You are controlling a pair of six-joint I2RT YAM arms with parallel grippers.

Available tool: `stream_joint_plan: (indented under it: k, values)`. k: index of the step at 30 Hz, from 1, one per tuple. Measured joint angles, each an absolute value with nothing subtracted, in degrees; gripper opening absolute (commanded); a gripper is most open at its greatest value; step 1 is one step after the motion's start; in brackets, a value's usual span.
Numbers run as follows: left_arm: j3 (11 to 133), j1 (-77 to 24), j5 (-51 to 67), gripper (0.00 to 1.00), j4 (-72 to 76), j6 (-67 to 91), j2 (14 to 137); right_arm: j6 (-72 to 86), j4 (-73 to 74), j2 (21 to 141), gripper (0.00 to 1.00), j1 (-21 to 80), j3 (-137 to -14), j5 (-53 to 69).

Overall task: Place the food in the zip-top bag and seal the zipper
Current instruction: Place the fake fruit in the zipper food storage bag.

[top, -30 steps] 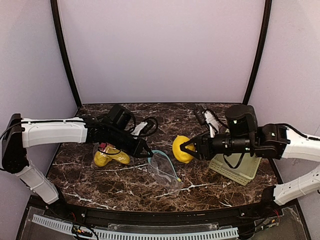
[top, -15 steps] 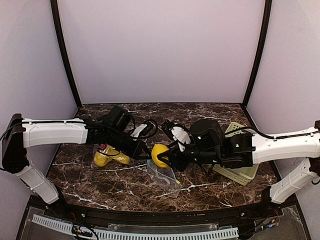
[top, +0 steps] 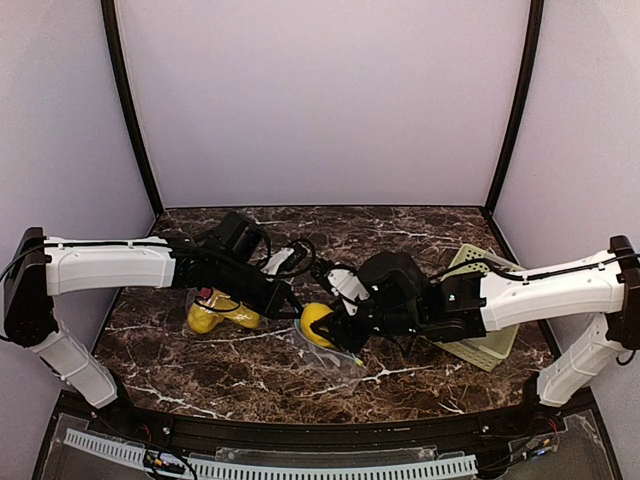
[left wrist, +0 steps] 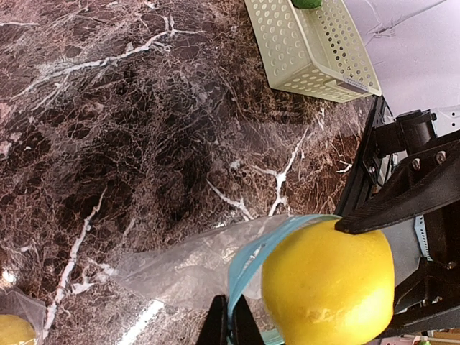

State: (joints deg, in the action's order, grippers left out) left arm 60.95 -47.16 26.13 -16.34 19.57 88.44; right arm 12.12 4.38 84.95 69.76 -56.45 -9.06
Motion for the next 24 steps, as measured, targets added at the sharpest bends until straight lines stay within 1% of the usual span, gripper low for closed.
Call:
stream_joint_plan:
  k: [3, 5, 11, 15, 17, 24]
  values:
    - [60.9, -47.2, 26.1, 0.01, -16.3, 19.5, 88.4, 12.6, 5.4, 84.9, 0.67, 69.8, -56.6, -9.1]
    - [61.0, -47.2, 26.1, 0.01, -16.3, 19.4, 88.4, 12.8, 6.2, 84.9, 0.72, 69.8, -56.8, -9.3]
    - [61.0, -47.2, 26.1, 0.01, -16.4, 19.2, 88.4, 13.8, 7.5, 84.9, 0.77, 69.9, -57.0, -9.7]
    - [61.0, -47.2, 26.1, 0.01, -16.4, 19.2, 88.4, 14.9, 8.7, 84.4, 0.87, 69.9, -57.4, -10.9]
    - [61.0, -47.2, 26.1, 0.01, -16.4, 19.1, 88.3, 16.3, 10.2, 84.1, 0.91, 70.0, -58.1, -12.3]
    - [60.1, -47.2, 25.6, 0.01, -15.9, 18.9, 86.1, 25.9, 22.4, 86.4, 0.95, 69.7, -67.2, -16.9]
